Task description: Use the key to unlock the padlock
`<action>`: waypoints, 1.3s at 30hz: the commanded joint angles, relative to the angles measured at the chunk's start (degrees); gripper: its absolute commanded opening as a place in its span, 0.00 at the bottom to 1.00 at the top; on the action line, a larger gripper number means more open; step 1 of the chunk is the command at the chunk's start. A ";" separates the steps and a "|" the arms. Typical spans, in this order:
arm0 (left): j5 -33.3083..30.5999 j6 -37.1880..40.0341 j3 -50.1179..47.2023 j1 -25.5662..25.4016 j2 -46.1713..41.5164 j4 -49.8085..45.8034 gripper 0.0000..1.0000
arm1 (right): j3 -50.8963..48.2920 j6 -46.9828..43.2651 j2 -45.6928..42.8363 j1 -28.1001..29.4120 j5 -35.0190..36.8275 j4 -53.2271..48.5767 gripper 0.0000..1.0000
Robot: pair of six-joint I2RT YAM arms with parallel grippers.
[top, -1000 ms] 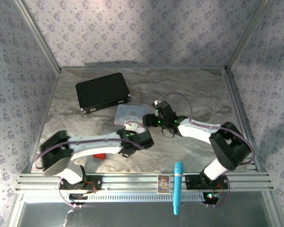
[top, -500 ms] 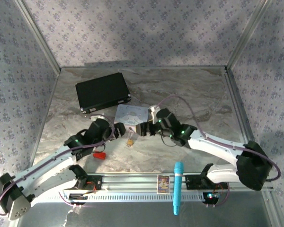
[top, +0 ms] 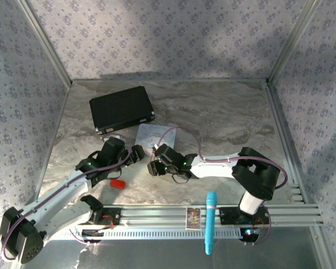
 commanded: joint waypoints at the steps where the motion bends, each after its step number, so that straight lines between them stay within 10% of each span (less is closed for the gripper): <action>1: 1.04 -1.96 -1.61 0.23 -0.68 0.40 1.00 | 2.72 1.03 2.94 0.46 2.58 -2.20 0.54; 16: -1.15 -1.97 -2.65 0.26 -3.70 -2.06 1.00 | 7.17 3.79 8.48 3.62 9.74 -11.59 0.47; 31: -2.51 -0.23 -1.71 0.24 -2.08 -1.98 1.00 | -6.69 9.08 3.07 -0.89 -0.89 4.90 0.17; 39: -8.65 14.76 5.33 -3.27 0.35 -4.11 1.00 | -14.13 12.98 -0.63 -4.81 -7.90 13.92 0.05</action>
